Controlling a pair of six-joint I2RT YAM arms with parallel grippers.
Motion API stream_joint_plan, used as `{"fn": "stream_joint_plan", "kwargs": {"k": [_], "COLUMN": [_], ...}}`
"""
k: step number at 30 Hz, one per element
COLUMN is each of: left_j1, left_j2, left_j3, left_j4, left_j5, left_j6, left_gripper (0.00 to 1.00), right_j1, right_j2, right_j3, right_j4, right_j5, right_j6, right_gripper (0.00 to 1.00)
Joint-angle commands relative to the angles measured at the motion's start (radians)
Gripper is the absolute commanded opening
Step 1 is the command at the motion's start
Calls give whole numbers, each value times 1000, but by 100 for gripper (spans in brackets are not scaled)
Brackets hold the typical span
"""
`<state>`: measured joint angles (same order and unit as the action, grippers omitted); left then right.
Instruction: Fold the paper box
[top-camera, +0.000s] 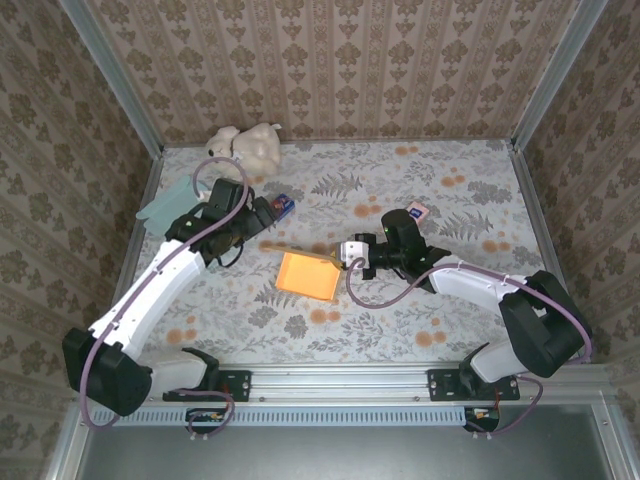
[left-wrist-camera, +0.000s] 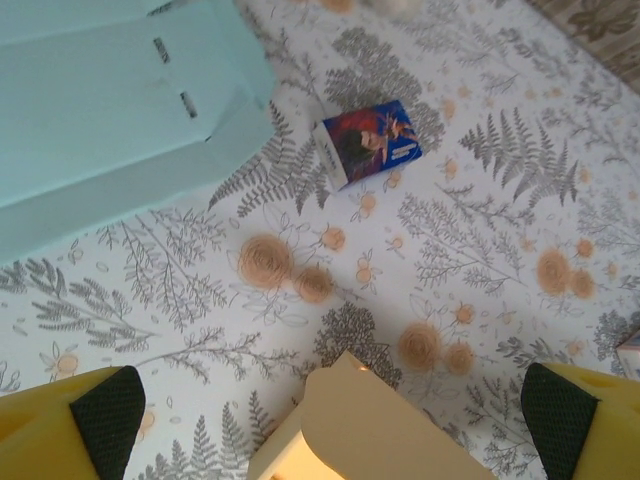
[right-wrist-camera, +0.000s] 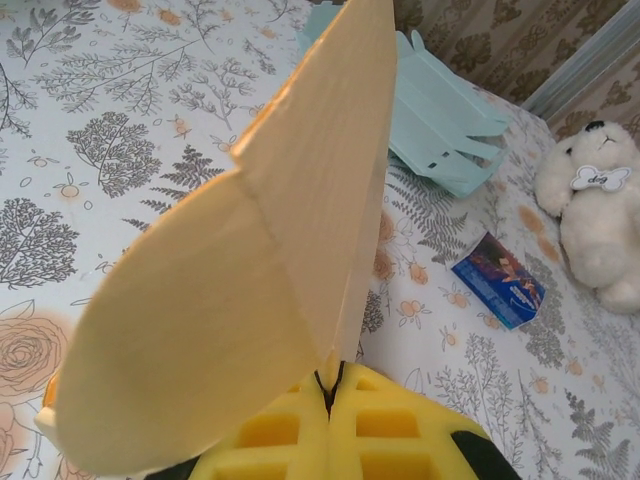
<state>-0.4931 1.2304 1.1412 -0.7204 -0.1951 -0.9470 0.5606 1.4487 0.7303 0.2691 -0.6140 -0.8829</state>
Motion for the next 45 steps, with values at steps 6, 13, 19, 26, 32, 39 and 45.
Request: {"fn": "stream_joint_plan", "kwargs": {"k": [6,13,19,26,32,39,45], "left_j1": [-70,-106,-110,-67,-68,-100,-142], "left_j2": [59,163,184,238,272,323,317], "left_j3": [78,124,55,68,58,82,76], "left_j4": [-45,-106,-25,36,80,108,114], "left_j5": [6,-18,11,101,139,188,195], "left_j6": [-105,-131,-118,-38,-53,-88,-140], "left_gripper": [100,100,100,99,96,94,94], "right_j1": [4,-4,-13,-30,-58,-69,-73], "right_j2": [19,13,19,12,9,21,39], "right_j3": [40,32,29,16,0,4,4], "right_j4": [-43,-29,-6,25,89,105,114], "right_j5": [-24,-33,-43,-59,-87,-98,-89], "right_j6": [20,36,47,82,141,166,171], "right_gripper": [0,0,0,0,0,0,0]}}
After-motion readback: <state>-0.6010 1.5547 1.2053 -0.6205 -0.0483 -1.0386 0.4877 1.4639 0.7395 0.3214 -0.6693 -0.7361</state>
